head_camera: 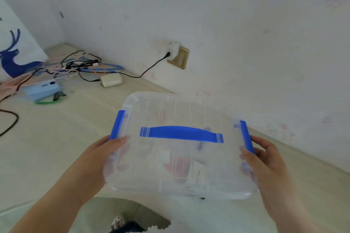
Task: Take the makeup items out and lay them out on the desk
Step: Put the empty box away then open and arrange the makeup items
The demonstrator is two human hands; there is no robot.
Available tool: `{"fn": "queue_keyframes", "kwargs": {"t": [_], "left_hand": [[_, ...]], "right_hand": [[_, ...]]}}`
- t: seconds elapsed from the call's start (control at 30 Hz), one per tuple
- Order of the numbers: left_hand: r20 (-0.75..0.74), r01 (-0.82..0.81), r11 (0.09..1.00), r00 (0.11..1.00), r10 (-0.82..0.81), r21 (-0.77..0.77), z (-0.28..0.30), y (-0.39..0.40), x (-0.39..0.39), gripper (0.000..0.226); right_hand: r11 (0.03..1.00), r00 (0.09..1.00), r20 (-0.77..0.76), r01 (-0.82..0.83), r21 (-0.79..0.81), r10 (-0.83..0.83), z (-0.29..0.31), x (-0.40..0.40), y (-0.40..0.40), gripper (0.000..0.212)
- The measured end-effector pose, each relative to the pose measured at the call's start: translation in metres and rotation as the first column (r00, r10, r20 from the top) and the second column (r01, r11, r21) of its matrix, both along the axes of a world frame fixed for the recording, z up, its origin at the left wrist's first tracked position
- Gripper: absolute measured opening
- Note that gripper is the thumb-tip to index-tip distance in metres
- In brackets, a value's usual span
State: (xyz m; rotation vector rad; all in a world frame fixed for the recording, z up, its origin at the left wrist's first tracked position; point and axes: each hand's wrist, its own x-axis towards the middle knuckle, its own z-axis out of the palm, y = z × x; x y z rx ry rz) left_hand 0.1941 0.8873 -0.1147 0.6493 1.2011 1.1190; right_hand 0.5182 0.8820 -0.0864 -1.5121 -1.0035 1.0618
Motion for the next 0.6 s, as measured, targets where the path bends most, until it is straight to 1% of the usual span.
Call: {"fn": "queue_keyframes", "kwargs": {"t": [0.03, 0.1, 0.13, 0.23, 0.3, 0.37, 0.4, 0.47, 0.6], "left_hand": [[0.004, -0.060, 0.998, 0.998, 0.060, -0.025, 0.001, -0.001, -0.029, 0.028], [0.039, -0.139, 0.989, 0.989, 0.142, -0.055, 0.002, -0.003, -0.069, 0.035], [0.046, -0.193, 0.979, 0.980, 0.196, -0.068, 0.001, -0.006, -0.094, 0.035], [0.061, -0.279, 0.957, 0.957, 0.284, -0.074, 0.005, -0.014, -0.149, 0.035], [0.066, -0.350, 0.934, 0.933, 0.355, -0.073, 0.006, -0.022, -0.184, 0.027], [0.085, -0.420, 0.905, 0.901, 0.425, -0.072, 0.005, -0.031, -0.216, 0.016], [0.097, -0.462, 0.884, 0.879, 0.467, -0.068, 0.005, -0.037, -0.232, 0.014], [0.099, -0.505, 0.861, 0.855, 0.509, -0.062, 0.003, -0.046, -0.254, 0.017], [0.144, -0.605, 0.793, 0.781, 0.608, -0.072, -0.003, -0.066, -0.289, 0.025]], "right_hand": [[0.999, 0.999, 0.004, -0.041, -0.007, 0.041, -0.002, -0.029, 0.012, 0.027], [0.995, 0.995, 0.003, -0.096, -0.020, 0.096, -0.003, -0.071, 0.027, 0.028], [0.990, 0.991, -0.001, -0.136, -0.028, 0.136, -0.005, -0.098, 0.036, 0.028], [0.972, 0.972, 0.001, -0.234, -0.030, 0.234, -0.007, -0.159, 0.061, 0.028], [0.950, 0.950, 0.020, -0.311, -0.025, 0.312, -0.008, -0.201, 0.078, 0.027], [0.921, 0.921, 0.016, -0.389, -0.019, 0.390, -0.007, -0.241, 0.094, 0.026], [0.900, 0.900, 0.016, -0.435, -0.021, 0.435, -0.008, -0.263, 0.103, 0.026], [0.867, 0.867, 0.022, -0.498, -0.016, 0.498, -0.007, -0.294, 0.115, 0.027], [0.780, 0.779, 0.048, -0.626, -0.001, 0.626, -0.006, -0.353, 0.139, 0.026]]}}
